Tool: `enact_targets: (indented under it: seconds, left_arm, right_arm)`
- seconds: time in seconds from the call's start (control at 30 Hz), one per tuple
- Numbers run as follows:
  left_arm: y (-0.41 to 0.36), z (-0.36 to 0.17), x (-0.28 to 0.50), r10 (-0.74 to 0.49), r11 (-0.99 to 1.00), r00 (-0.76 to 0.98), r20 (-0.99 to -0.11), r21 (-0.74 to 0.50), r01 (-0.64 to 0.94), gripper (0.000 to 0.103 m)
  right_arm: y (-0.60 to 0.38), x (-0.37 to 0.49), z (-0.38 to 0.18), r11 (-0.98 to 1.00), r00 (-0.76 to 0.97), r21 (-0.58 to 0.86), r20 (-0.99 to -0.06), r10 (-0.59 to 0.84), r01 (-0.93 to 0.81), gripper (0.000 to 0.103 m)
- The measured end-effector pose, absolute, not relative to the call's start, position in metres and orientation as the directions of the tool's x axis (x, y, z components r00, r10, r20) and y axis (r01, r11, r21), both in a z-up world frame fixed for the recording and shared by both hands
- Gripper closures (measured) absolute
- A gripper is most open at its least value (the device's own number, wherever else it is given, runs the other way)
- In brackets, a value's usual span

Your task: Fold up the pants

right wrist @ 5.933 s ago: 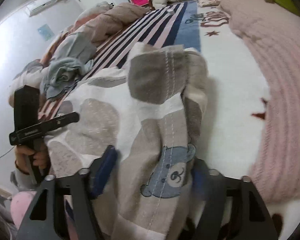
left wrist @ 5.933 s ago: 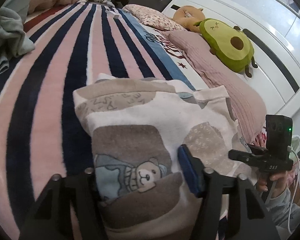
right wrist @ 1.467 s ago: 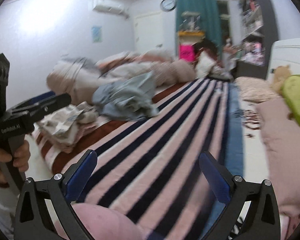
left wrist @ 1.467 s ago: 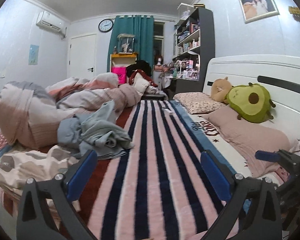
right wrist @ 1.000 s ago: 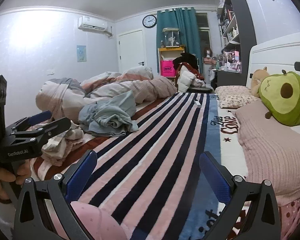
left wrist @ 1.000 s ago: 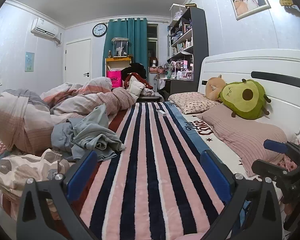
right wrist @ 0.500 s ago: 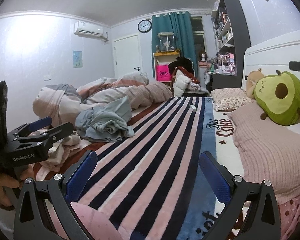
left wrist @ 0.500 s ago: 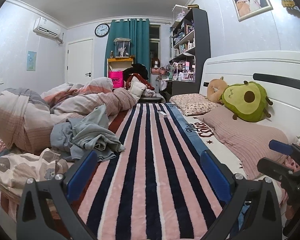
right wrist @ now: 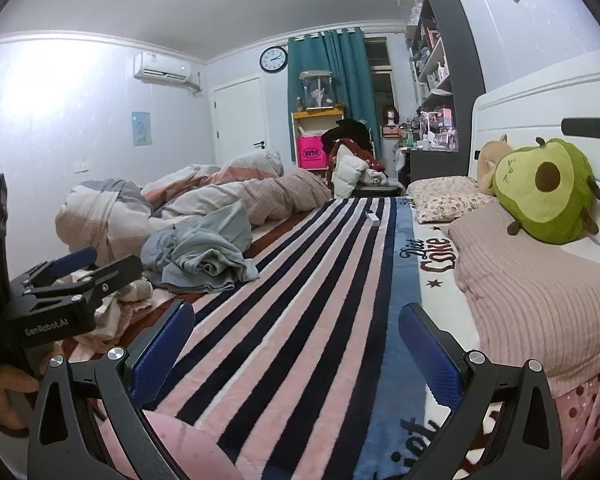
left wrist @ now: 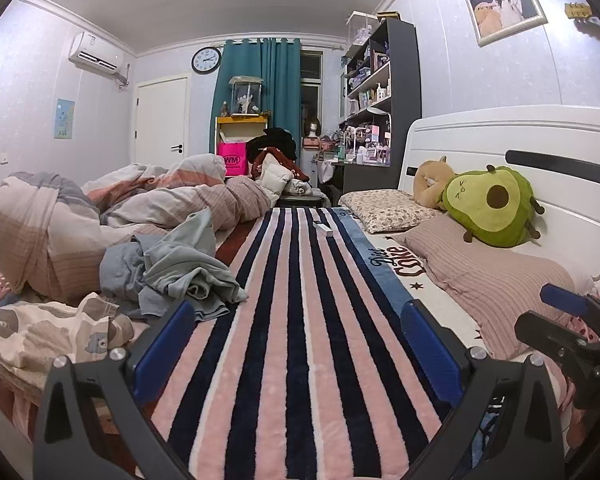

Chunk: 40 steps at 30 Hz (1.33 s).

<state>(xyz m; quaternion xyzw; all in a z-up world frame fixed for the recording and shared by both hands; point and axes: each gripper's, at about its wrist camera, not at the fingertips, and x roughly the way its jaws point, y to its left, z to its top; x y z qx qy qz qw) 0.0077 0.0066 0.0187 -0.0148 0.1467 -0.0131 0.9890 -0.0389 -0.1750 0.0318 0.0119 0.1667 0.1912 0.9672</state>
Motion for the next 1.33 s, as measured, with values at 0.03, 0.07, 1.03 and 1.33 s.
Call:
enact_targets:
  seconds: [0.03, 0.07, 1.03, 1.33]
  left_arm:
    - [0.0064, 0.0183, 0.0072, -0.033, 0.999, 0.957, -0.289, -0.037, 0.023, 0.001]
    - [0.0067, 0.0181, 0.0066, -0.033, 0.999, 0.957, -0.288, -0.038, 0.023, 0.001]
    - [0.0056, 0.0154, 0.0035, -0.043, 0.998, 0.957, -0.287, -0.046, 0.031, 0.001]
    - [0.0033, 0.0158, 0.0043, -0.048, 0.999, 0.955, -0.294, -0.037, 0.039, 0.001]
  right_arm:
    - [-0.1744, -0.0397, 0.0321, 0.925, 0.87, 0.088, -0.319, 0.377, -0.368, 0.001]
    - [-0.1738, -0.0403, 0.0322, 0.926, 0.87, 0.084, -0.318, 0.376, -0.369, 0.001]
    - [-0.1713, -0.0423, 0.0317, 0.922, 0.866, 0.084, -0.32, 0.384, -0.377, 0.001]
    - [-0.1711, -0.0422, 0.0317, 0.923, 0.866, 0.083, -0.322, 0.382, -0.376, 0.001]
